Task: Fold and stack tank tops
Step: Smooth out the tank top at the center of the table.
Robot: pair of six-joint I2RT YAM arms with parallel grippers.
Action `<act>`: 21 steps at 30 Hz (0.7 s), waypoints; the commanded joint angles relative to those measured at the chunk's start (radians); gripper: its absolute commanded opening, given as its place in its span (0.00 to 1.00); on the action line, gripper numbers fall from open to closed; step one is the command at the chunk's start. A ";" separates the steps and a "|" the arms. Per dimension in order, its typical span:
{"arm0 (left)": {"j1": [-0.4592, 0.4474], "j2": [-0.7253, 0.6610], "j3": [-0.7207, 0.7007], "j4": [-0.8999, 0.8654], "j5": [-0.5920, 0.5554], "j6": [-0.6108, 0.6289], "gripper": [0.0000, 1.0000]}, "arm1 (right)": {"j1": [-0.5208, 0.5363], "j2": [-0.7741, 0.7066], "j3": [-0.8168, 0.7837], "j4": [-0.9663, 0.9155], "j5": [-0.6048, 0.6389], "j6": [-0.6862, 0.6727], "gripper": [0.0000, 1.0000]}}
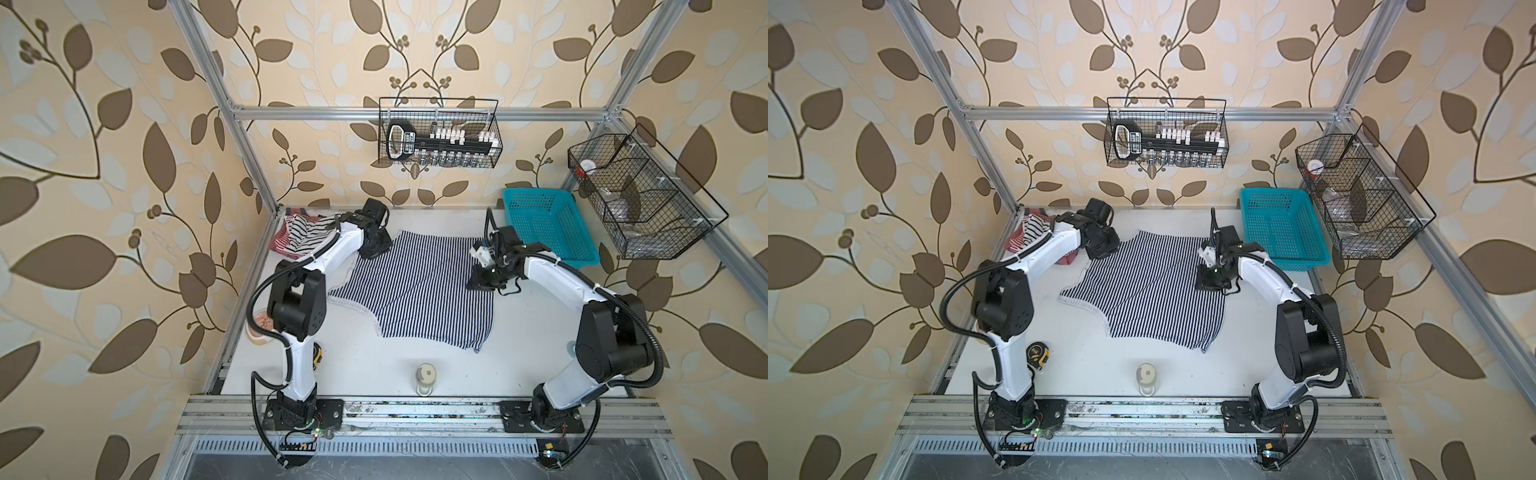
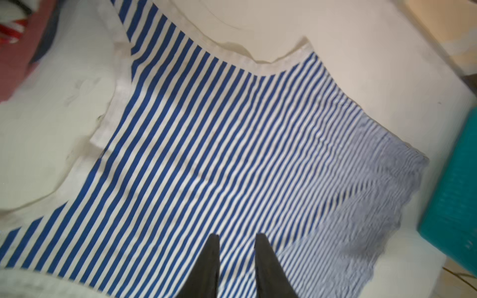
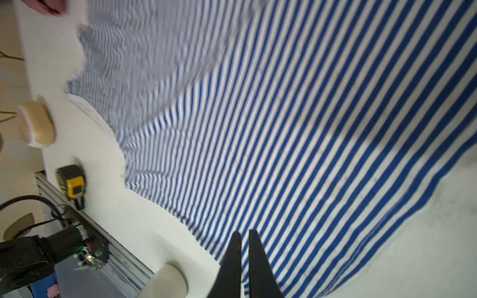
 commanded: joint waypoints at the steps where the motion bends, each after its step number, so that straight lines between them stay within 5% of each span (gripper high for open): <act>1: 0.021 0.091 0.100 -0.136 -0.044 0.093 0.25 | 0.029 -0.061 -0.114 0.061 0.063 0.065 0.07; 8: 0.077 0.202 0.092 -0.092 -0.024 0.051 0.24 | 0.034 -0.035 -0.251 0.073 0.108 0.081 0.05; 21: 0.152 0.130 -0.211 0.037 -0.020 -0.080 0.25 | -0.050 0.094 -0.212 -0.016 0.227 0.026 0.07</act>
